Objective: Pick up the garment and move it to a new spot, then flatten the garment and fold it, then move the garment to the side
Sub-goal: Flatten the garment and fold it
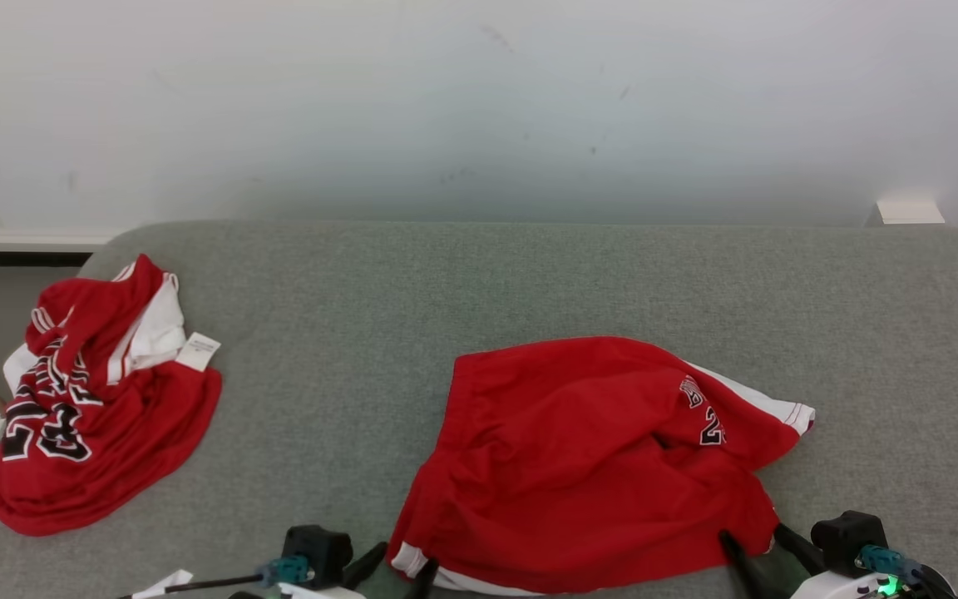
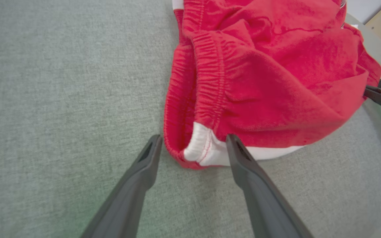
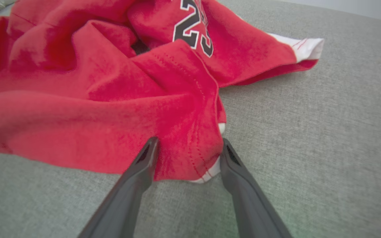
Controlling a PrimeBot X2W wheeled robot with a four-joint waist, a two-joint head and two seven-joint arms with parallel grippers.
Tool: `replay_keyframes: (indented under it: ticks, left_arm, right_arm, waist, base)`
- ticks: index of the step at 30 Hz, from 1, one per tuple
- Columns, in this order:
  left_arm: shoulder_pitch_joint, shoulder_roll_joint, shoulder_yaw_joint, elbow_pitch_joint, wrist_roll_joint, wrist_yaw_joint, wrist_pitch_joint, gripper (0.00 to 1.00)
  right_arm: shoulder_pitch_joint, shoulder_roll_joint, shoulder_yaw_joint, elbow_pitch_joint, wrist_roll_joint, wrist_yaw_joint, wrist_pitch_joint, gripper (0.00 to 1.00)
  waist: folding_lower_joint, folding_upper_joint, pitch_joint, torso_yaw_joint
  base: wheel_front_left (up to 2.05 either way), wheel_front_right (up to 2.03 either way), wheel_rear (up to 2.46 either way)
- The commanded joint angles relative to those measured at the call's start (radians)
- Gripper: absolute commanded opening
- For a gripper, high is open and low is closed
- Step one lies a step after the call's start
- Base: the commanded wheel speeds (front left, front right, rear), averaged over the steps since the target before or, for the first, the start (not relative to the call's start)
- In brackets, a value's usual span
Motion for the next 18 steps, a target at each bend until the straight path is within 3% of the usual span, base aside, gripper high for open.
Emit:
replay_keyframes:
  ticks: [1,2,3,9,18]
  left_arm:
    - [-0.014,0.010,-0.012,0.010,-0.015,0.002,-0.002,0.74]
    - [-0.016,0.014,-0.021,0.014,-0.021,0.002,0.001,0.25]
    - [-0.019,0.020,-0.025,0.016,-0.024,0.002,-0.002,0.00]
    - [0.006,0.036,-0.023,-0.004,-0.047,0.002,-0.038,0.00]
    - [0.012,0.056,-0.009,-0.134,-0.066,0.004,-0.068,0.00]
  right_arm:
    - [-0.011,0.000,0.019,0.019,0.015,-0.002,-0.007,0.48]
    - [-0.014,0.001,0.030,0.025,0.025,-0.002,-0.011,0.27]
    - [-0.017,0.003,0.040,0.028,0.036,-0.002,-0.019,0.02]
    - [-0.027,-0.016,0.083,0.034,0.076,-0.002,-0.050,0.00]
    - [0.009,-0.068,0.053,-0.156,0.272,-0.002,-0.027,0.00]
  waist:
    - [-0.0002,0.0000,0.001,-0.004]
    - [-0.0002,0.0000,0.000,-0.006]
    - [-0.0002,0.0000,0.000,-0.008]
    - [-0.0002,0.0000,-0.029,-0.014]
    - [-0.0002,0.0000,-0.067,-0.020]
  base:
    - [0.00,0.00,0.00]
    - [0.00,0.00,0.00]
    - [0.00,0.00,0.00]
    - [0.00,0.00,0.00]
    - [0.00,0.00,0.00]
